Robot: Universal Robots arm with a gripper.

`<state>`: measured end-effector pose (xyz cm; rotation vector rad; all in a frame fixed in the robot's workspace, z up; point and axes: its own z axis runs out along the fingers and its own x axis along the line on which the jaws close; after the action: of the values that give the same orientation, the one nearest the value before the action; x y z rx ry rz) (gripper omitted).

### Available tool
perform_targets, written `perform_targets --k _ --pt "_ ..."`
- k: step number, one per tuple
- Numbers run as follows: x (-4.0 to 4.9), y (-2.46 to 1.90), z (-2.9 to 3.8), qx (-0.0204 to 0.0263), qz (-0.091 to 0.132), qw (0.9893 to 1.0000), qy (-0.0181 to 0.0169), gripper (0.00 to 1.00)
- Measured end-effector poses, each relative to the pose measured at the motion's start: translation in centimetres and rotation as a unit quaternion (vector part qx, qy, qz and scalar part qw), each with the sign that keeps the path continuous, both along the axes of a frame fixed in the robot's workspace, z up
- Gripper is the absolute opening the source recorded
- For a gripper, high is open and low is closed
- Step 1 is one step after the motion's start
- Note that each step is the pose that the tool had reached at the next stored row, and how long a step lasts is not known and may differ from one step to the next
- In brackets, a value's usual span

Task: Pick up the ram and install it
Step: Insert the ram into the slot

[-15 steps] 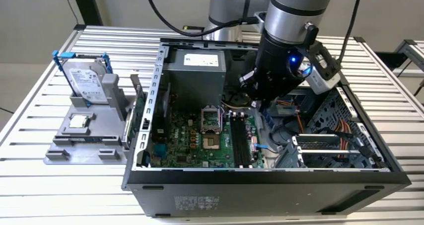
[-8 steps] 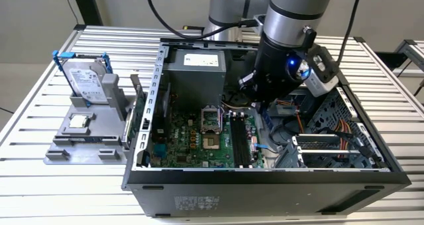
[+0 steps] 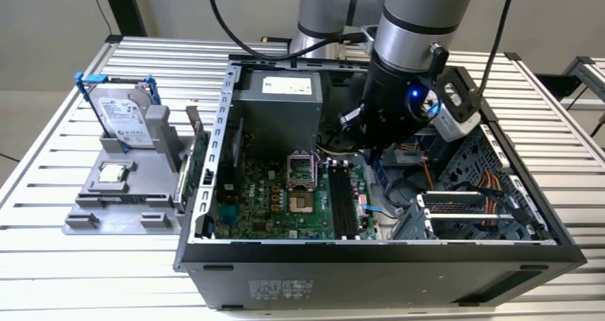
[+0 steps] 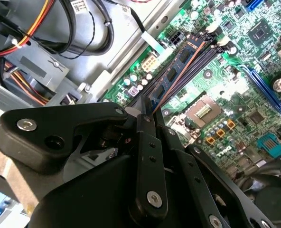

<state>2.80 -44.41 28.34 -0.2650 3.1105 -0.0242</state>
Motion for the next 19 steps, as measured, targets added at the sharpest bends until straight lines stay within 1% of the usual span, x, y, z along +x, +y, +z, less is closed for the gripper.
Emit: perform_targets --k 11,16,19 --pt "0.0 0.01 -0.89 0.0 0.0 1.0 0.0 0.0" --pt "0.0 0.01 -1.54 -0.0005 0.0 1.0 0.0 0.0" --pt "0.0 0.03 -2.01 -0.0019 -0.001 1.0 0.0 0.0"
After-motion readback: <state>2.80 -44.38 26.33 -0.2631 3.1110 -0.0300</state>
